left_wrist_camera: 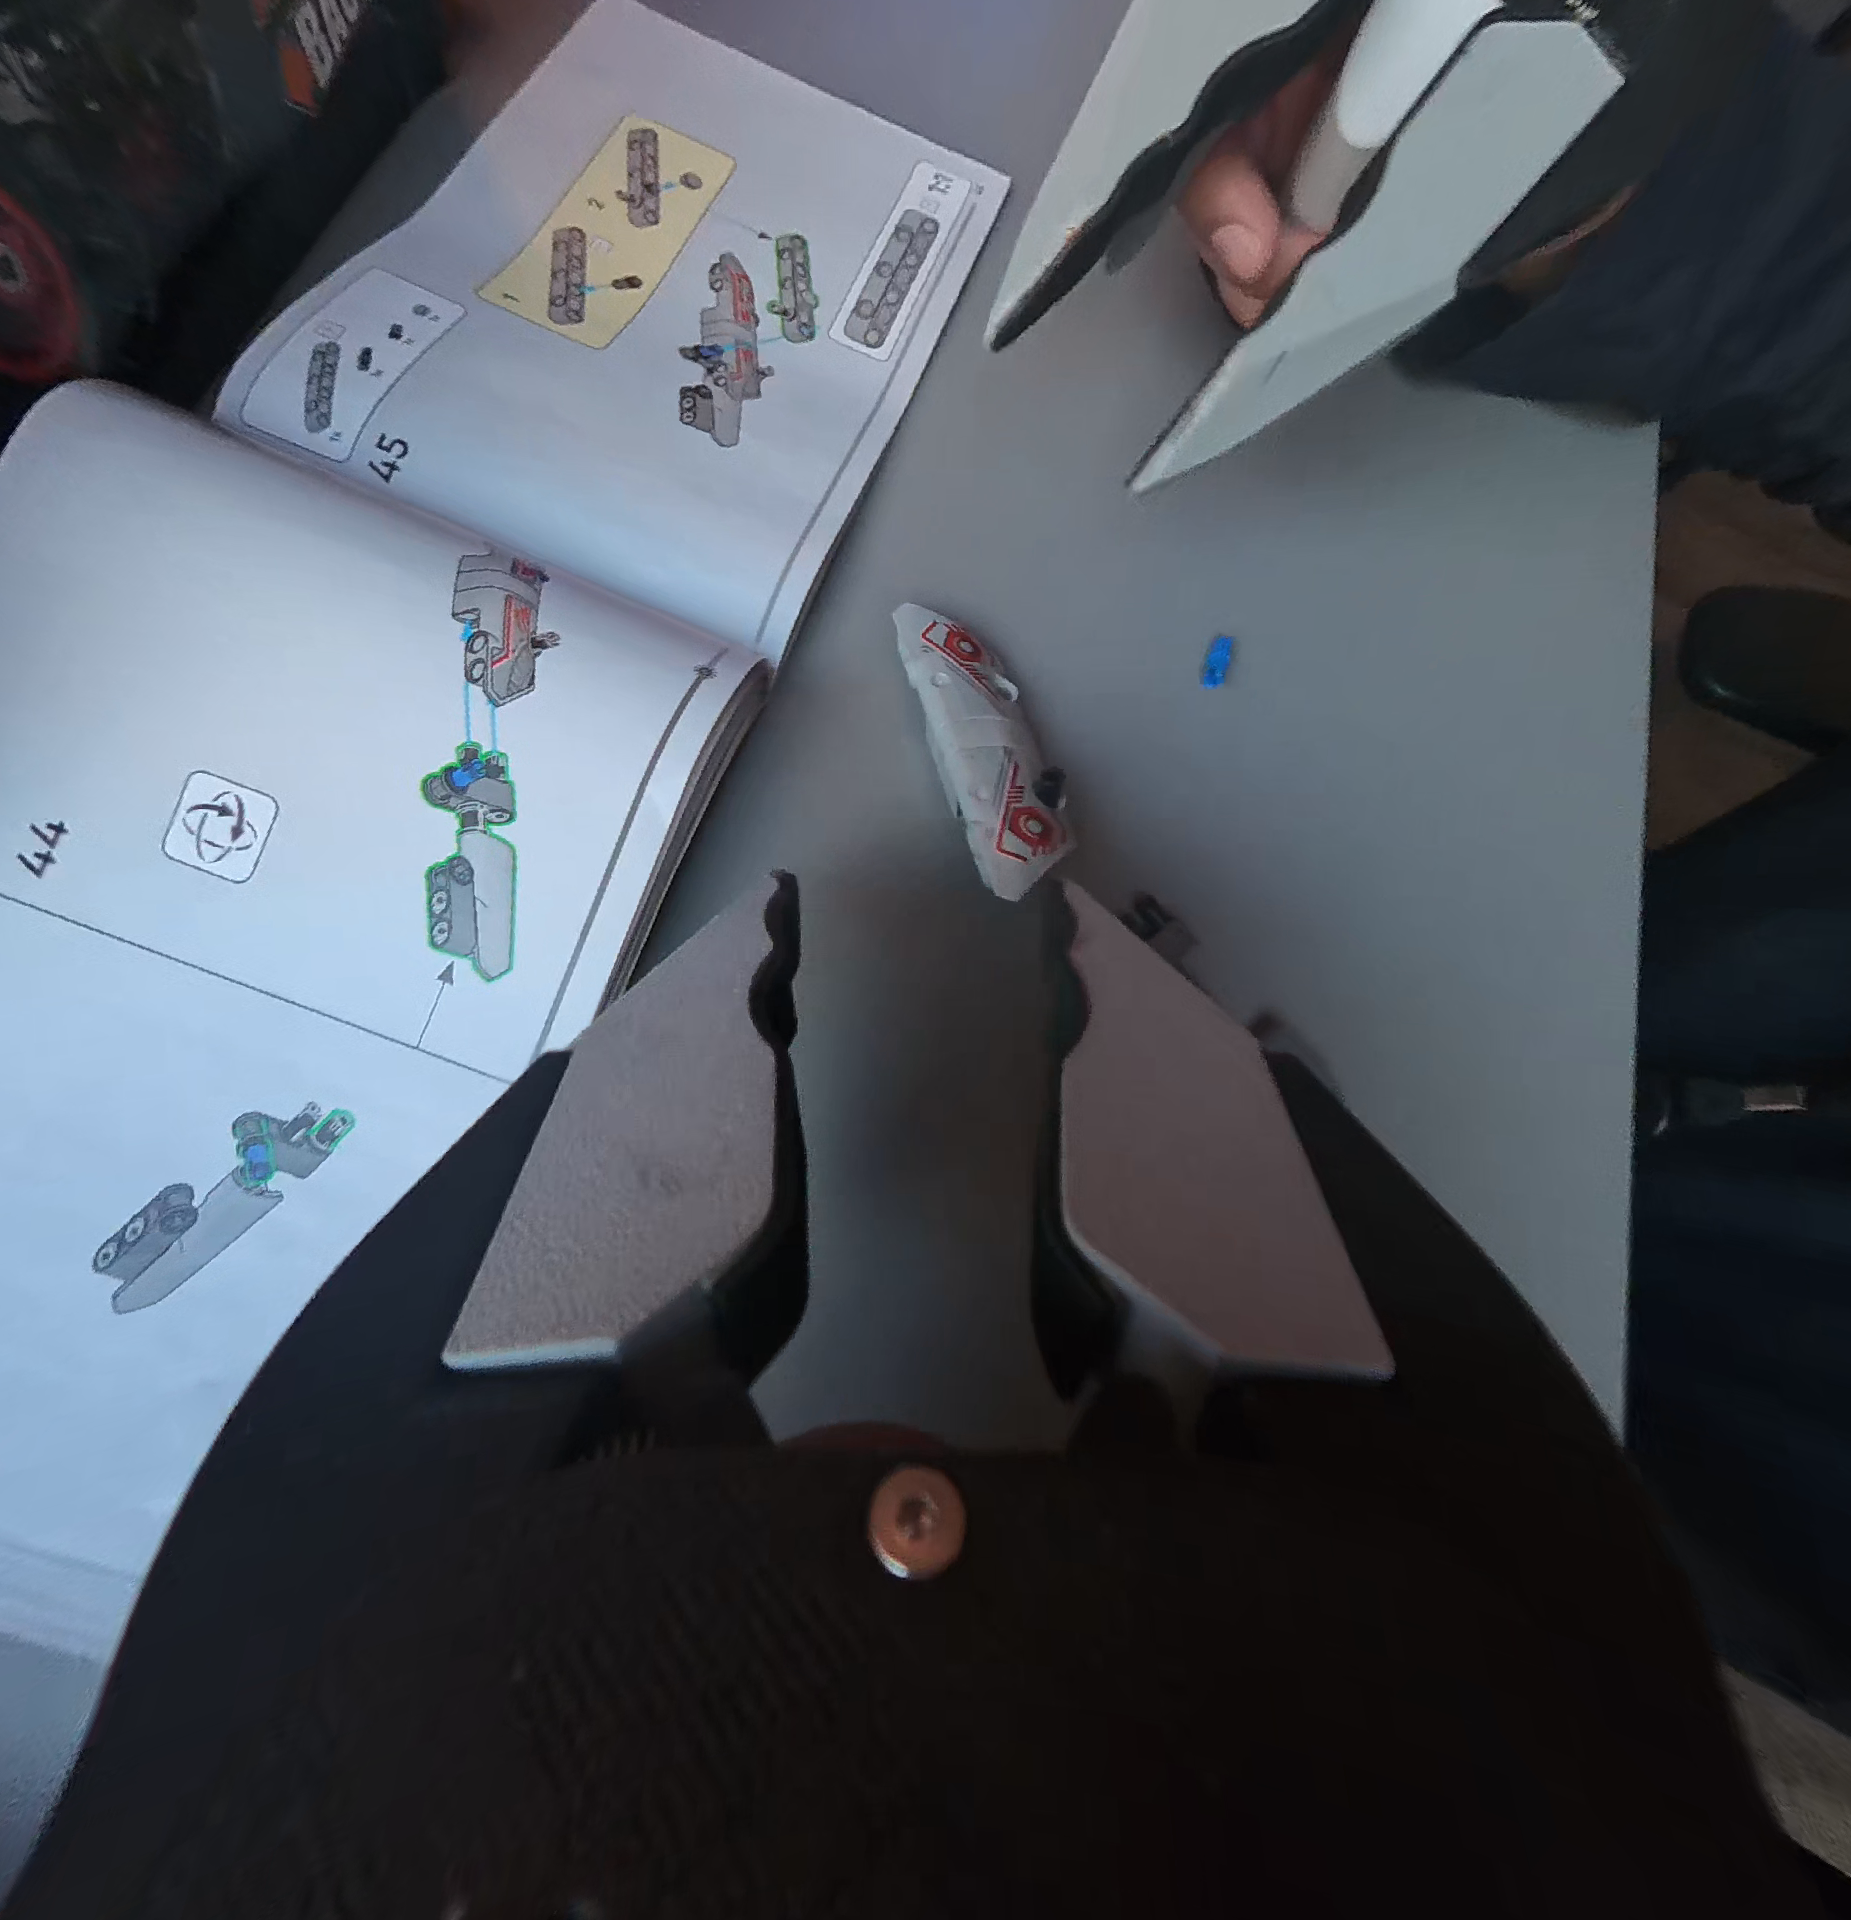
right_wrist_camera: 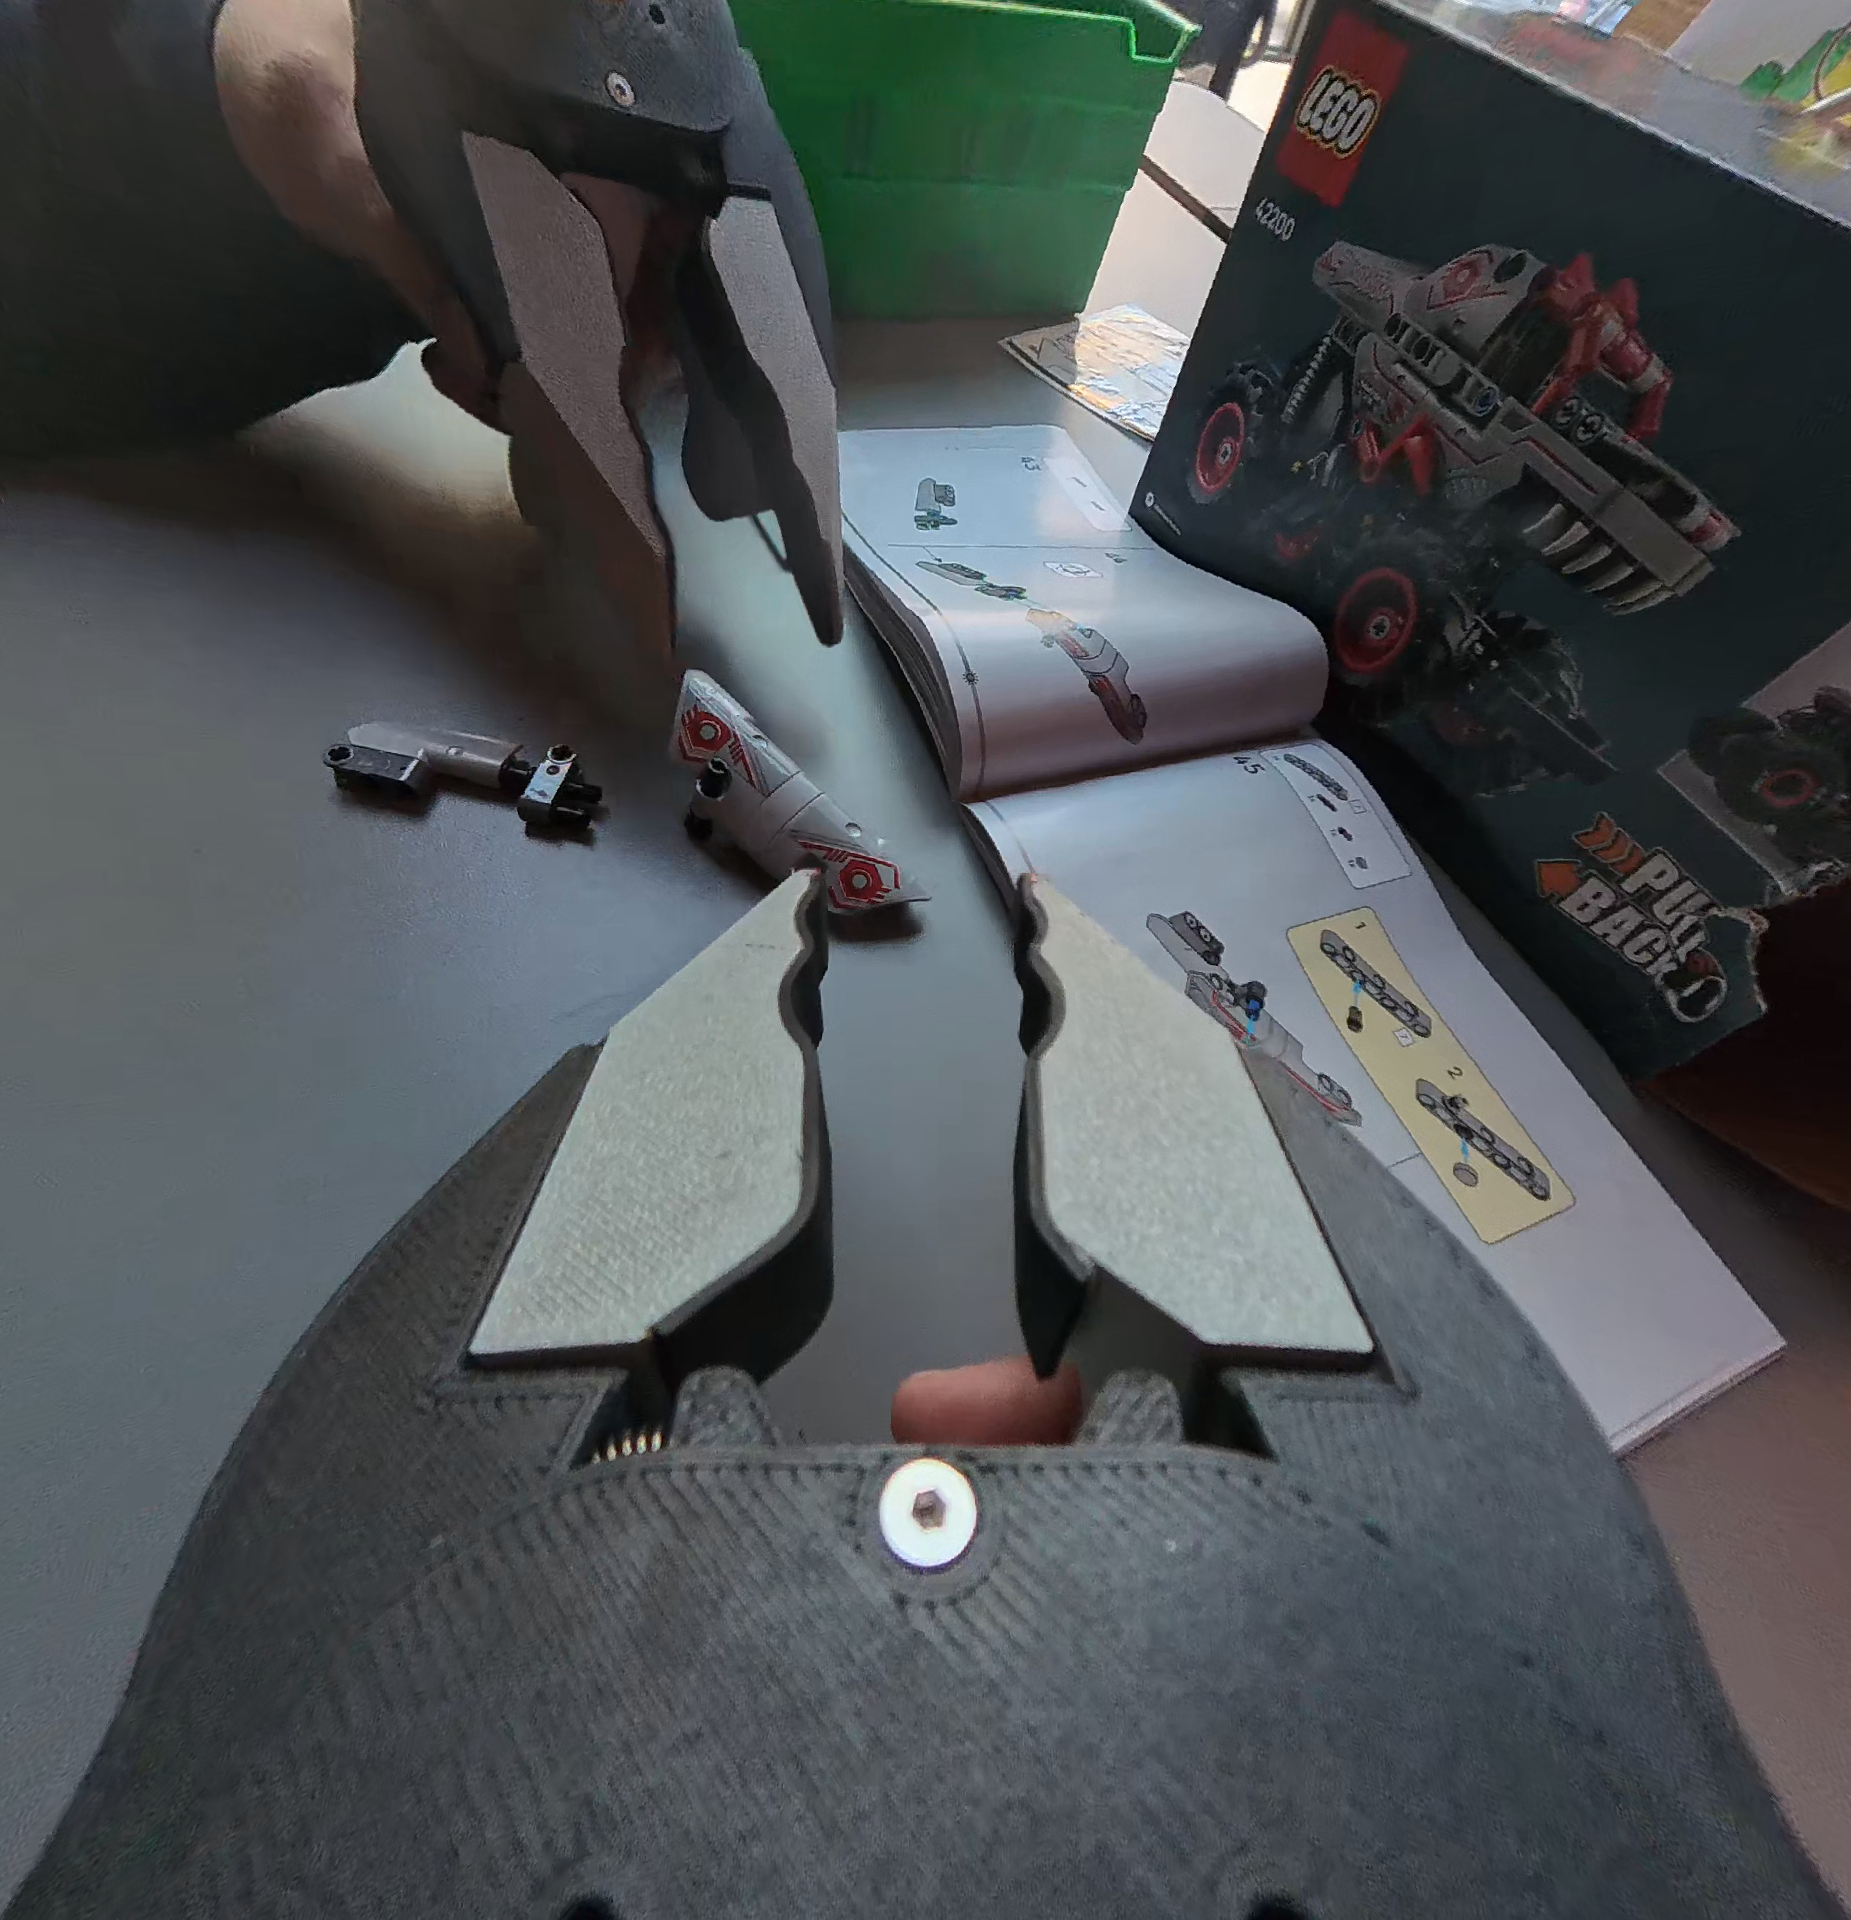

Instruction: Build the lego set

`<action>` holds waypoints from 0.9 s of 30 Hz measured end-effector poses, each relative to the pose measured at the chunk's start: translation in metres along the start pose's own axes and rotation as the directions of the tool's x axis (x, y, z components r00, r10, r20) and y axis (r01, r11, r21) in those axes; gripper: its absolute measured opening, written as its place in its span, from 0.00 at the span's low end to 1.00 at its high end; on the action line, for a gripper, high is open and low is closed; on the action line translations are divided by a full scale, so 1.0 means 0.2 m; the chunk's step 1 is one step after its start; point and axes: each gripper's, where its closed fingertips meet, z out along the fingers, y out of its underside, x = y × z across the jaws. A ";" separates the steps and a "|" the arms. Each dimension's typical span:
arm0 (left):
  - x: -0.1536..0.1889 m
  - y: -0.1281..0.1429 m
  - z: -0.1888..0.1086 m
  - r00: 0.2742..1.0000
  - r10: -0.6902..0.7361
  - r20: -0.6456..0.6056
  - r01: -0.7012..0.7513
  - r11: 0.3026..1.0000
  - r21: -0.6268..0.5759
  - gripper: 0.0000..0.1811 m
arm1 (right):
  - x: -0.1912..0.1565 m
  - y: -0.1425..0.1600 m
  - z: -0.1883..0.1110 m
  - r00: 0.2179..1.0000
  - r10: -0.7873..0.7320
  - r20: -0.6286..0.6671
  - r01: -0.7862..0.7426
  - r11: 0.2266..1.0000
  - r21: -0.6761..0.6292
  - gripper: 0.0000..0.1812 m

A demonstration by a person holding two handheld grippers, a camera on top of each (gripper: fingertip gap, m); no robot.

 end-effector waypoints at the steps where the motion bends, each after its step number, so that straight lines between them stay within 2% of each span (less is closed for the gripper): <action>1: 0.01 -0.01 -0.02 1.000 0.013 -0.009 -0.013 1.000 0.012 0.24 | 0.00 -0.01 -0.01 1.000 0.008 -0.003 -0.008 1.000 0.010 0.18; 5: -0.01 -0.10 -0.12 1.000 0.011 0.014 -0.012 0.992 0.126 0.25 | 0.03 0.00 0.00 0.998 0.060 -0.010 -0.060 0.998 0.003 0.18; 8: -0.11 -0.13 -0.17 0.993 -0.067 0.096 0.048 0.982 0.185 0.25 | 0.08 0.01 0.00 0.993 0.103 -0.062 -0.104 0.995 -0.003 0.19; 12: -0.26 -0.12 -0.18 0.959 -0.139 0.247 0.089 0.975 0.205 0.19 | 0.17 0.03 -0.02 0.979 0.147 -0.143 -0.148 0.989 -0.001 0.18; 15: -0.32 -0.09 -0.16 0.938 -0.150 0.312 0.098 0.979 0.177 0.16 | 0.21 0.04 -0.02 0.970 0.166 -0.179 -0.169 0.986 0.001 0.17; 20: -0.41 0.04 -0.11 0.895 -0.107 0.434 0.109 0.994 0.020 0.15 | 0.22 0.02 0.00 0.970 0.145 -0.197 -0.147 0.989 0.006 0.15; 23: -0.42 0.10 -0.08 0.891 -0.110 0.441 0.138 0.990 -0.031 0.14 | 0.22 -0.02 0.03 0.974 0.149 -0.172 -0.146 0.989 0.032 0.14; 27: -0.43 0.10 -0.08 0.895 -0.136 0.425 0.157 0.987 -0.015 0.13 | 0.18 -0.12 0.12 0.987 0.140 -0.082 -0.137 0.990 0.041 0.05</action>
